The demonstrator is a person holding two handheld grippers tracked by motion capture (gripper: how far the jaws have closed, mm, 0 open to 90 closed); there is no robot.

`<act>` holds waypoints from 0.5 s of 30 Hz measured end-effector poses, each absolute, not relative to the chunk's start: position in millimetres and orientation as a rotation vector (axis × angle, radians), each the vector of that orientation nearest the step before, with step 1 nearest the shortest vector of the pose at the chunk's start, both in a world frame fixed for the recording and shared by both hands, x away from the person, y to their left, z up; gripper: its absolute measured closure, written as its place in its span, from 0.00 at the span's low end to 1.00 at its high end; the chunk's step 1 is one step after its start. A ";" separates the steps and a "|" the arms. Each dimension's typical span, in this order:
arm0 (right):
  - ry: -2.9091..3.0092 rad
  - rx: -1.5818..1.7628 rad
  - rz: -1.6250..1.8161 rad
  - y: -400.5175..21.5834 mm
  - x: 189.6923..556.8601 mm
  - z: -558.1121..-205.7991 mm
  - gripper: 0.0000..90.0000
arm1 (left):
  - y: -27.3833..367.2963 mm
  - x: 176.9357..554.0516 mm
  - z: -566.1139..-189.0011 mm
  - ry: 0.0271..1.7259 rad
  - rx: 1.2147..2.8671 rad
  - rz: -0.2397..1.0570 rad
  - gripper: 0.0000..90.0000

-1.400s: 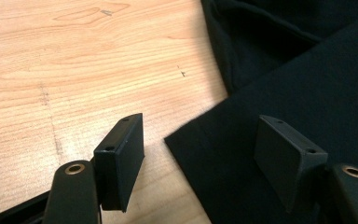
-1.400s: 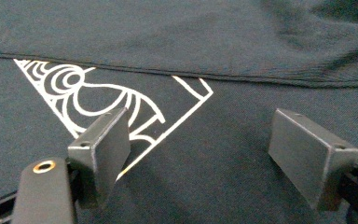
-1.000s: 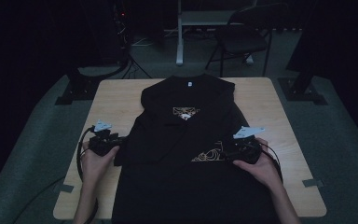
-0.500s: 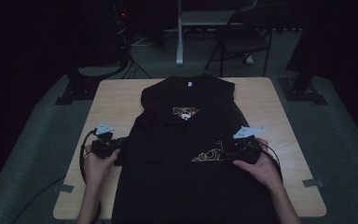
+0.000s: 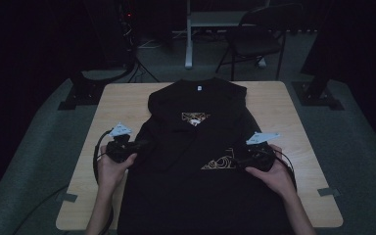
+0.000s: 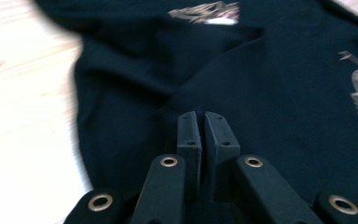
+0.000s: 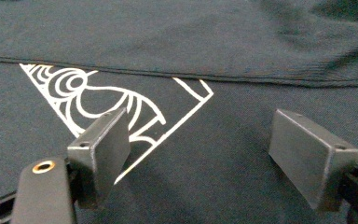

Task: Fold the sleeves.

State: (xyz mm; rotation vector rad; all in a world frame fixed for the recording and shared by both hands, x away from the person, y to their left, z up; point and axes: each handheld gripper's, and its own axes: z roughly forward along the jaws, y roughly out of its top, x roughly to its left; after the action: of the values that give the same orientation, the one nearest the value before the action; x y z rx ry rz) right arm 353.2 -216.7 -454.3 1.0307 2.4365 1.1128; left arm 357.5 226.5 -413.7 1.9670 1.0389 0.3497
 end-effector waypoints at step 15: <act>2.325 1.081 1.223 -236.7 357.7 -449.6 0.23 | 147.9 358.4 -390.5 0.813 2.016 0.237 0.95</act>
State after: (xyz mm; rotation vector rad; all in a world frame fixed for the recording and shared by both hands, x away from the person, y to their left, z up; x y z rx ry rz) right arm 357.7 -236.7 -449.6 1.0808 2.3250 1.2226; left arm 358.4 147.9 -390.5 2.0158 0.8132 0.2367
